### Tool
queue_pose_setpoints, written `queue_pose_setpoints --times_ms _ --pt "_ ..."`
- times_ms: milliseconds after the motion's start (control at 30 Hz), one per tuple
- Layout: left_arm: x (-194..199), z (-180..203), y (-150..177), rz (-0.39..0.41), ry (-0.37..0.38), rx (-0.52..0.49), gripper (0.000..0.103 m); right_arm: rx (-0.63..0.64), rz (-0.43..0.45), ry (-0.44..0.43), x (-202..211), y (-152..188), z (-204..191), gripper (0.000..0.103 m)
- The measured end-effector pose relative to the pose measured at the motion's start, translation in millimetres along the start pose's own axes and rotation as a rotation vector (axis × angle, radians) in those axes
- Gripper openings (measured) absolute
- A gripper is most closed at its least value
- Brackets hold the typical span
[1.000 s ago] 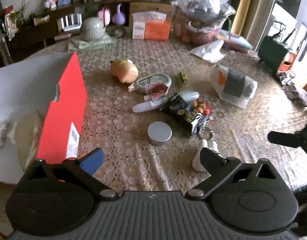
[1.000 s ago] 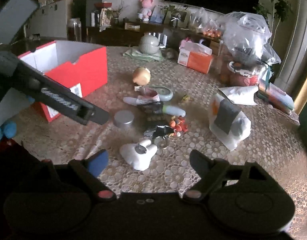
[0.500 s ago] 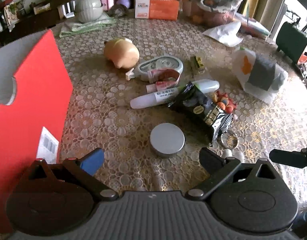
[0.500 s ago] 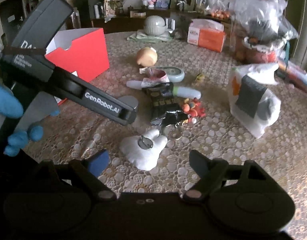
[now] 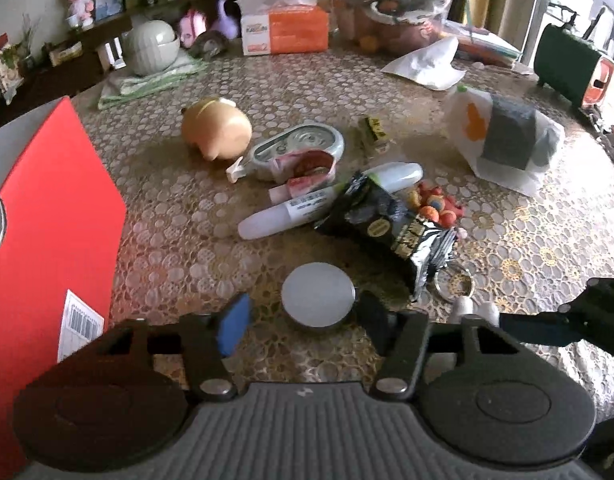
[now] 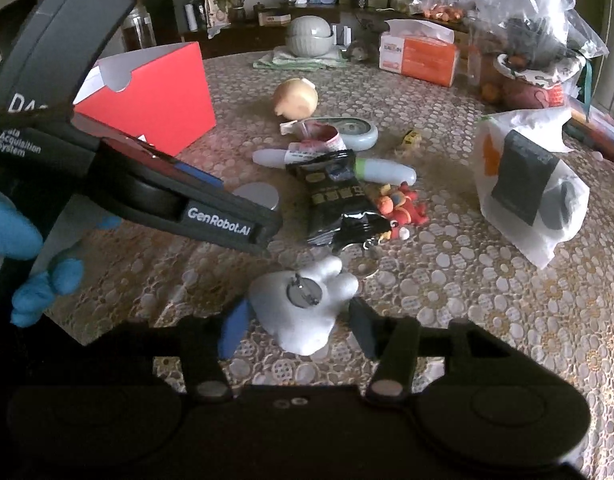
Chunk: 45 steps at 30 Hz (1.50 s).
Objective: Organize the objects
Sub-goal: 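Grasp the silver round tin with the left tool while the right tool grasps the white hand-shaped plush, then carry the silver tin and white plush over the red shoebox with both tools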
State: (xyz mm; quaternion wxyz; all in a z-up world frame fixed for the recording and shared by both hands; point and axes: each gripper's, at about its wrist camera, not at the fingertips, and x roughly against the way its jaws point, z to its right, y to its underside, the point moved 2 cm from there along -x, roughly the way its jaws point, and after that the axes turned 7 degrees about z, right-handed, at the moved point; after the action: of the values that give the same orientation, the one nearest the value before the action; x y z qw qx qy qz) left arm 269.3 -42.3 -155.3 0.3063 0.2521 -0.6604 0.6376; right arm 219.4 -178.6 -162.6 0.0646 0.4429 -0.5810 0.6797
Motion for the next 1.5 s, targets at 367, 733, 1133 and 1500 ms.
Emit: queue_pose_setpoints --times_ms 367,733,1133,1500 --pt "9.8 -6.5 -0.6 0.0 -0.006 0.028 0.038 0.008 0.017 0.017 13.5 -3.6 -5.1 0.046" --pt "68.4 -18.5 7.1 0.019 0.02 0.069 0.038 0.015 0.06 0.049 52.1 -20.8 -22.9 0.046" --pt "141.6 -42.4 13.9 0.077 0.046 0.094 0.038 0.085 0.113 0.037 90.1 -46.8 -75.2 0.046" --pt "189.1 -92.7 26.1 0.114 0.01 0.122 0.038 0.14 0.135 -0.002 91.5 -75.8 -129.3 0.046"
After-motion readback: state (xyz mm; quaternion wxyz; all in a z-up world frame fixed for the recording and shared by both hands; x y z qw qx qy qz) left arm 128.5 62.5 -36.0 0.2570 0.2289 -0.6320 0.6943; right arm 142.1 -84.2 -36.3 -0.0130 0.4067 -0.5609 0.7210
